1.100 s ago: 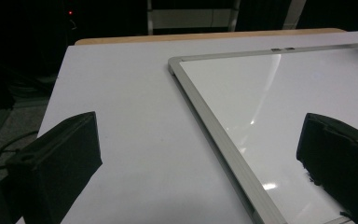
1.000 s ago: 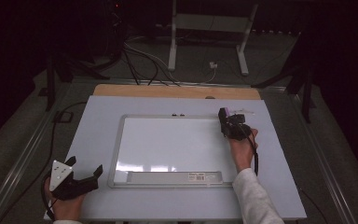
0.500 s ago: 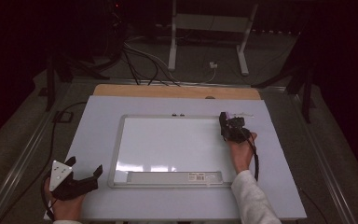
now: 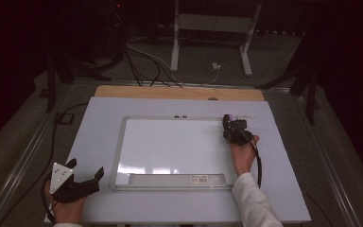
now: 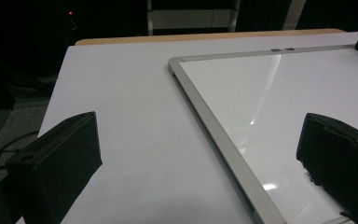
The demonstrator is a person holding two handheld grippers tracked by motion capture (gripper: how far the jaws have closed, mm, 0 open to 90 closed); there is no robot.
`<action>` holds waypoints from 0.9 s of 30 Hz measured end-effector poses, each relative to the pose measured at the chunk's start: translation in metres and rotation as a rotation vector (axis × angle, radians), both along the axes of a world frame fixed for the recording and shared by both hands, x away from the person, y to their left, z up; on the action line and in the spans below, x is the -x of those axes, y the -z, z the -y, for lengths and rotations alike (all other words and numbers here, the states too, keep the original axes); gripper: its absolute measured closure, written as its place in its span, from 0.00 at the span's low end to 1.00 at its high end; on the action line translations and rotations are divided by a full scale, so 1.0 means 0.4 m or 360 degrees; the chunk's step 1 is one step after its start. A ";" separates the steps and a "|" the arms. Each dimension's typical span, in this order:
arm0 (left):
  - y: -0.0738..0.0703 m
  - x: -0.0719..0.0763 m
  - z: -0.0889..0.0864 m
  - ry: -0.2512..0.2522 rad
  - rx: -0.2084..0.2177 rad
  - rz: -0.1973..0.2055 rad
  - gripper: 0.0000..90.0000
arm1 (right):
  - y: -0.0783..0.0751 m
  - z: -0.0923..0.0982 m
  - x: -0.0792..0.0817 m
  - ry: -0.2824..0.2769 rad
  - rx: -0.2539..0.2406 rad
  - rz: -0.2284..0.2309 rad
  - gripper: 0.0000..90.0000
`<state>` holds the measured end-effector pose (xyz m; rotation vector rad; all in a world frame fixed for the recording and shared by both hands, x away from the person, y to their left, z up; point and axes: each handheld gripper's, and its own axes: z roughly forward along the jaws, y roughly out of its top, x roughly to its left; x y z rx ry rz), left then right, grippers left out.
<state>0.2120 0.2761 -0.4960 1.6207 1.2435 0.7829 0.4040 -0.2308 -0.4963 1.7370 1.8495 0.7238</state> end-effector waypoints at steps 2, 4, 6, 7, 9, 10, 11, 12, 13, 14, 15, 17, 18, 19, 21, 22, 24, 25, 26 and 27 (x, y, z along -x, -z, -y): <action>0.000 0.000 0.000 0.0000 -0.0001 0.0000 0.01 | 0.000 -0.001 -0.002 0.0009 0.0000 0.0003 0.70; 0.000 0.000 0.001 0.0001 0.0000 0.0000 0.01 | 0.001 -0.002 -0.003 0.0012 0.0007 0.0003 0.70; 0.000 0.000 0.001 0.0000 0.0001 -0.0001 0.01 | 0.001 -0.002 -0.005 0.0011 0.0003 0.0004 0.70; 0.000 0.000 0.000 0.0000 0.0001 0.0000 0.01 | 0.001 -0.001 -0.005 0.0013 -0.0003 0.0003 0.70; 0.000 0.000 0.000 0.0000 0.0002 0.0000 0.01 | 0.001 0.002 -0.004 0.0023 -0.0015 0.0006 0.61; 0.000 0.000 0.000 0.0000 0.0002 -0.0001 0.01 | 0.001 0.004 -0.003 0.0025 -0.0023 0.0013 0.56; 0.001 -0.001 0.000 -0.0001 0.0002 -0.0001 0.01 | -0.001 0.008 -0.001 0.0018 -0.0050 0.0015 0.51; 0.001 -0.001 0.001 0.0000 0.0003 -0.0002 0.01 | -0.004 0.010 0.001 0.0007 -0.0082 0.0021 0.47; 0.001 -0.001 0.001 0.0001 0.0002 -0.0004 0.01 | -0.010 0.011 0.005 -0.0001 -0.0087 0.0035 0.43; 0.001 -0.001 0.001 0.0000 0.0002 -0.0001 0.01 | -0.016 0.011 0.009 -0.0007 -0.0084 0.0056 0.39; 0.000 0.000 0.001 0.0001 -0.0001 0.0000 0.01 | -0.025 0.012 0.013 -0.0020 -0.0093 0.0078 0.35; 0.000 0.001 0.000 -0.0002 -0.0001 0.0002 0.01 | -0.042 0.014 0.022 -0.0064 -0.0134 0.0116 0.27; -0.001 0.001 0.000 -0.0004 0.0003 0.0005 0.01 | -0.051 0.015 0.028 -0.0099 -0.0150 0.0129 0.25; -0.001 0.002 -0.001 -0.0006 0.0005 0.0007 0.01 | -0.059 0.016 0.035 -0.0132 -0.0170 0.0134 0.23; -0.001 0.002 -0.002 -0.0007 0.0007 0.0005 0.01 | -0.072 0.018 0.051 -0.0192 -0.0180 0.0147 0.16; -0.001 0.002 -0.001 -0.0006 0.0007 0.0007 0.01 | -0.077 0.018 0.059 -0.0217 -0.0169 0.0160 0.16; -0.001 0.002 0.000 -0.0003 0.0003 0.0006 0.01 | -0.087 0.021 0.077 -0.0265 -0.0161 0.0188 0.12; -0.001 0.002 0.000 -0.0005 0.0003 0.0007 0.01 | -0.092 0.023 0.086 -0.0283 -0.0155 0.0197 0.10; -0.001 0.003 0.000 -0.0005 0.0006 0.0008 0.01 | -0.096 0.025 0.095 -0.0298 -0.0152 0.0207 0.08; -0.001 0.002 -0.001 -0.0006 0.0008 0.0009 0.01 | -0.100 0.029 0.105 -0.0322 -0.0156 0.0221 0.07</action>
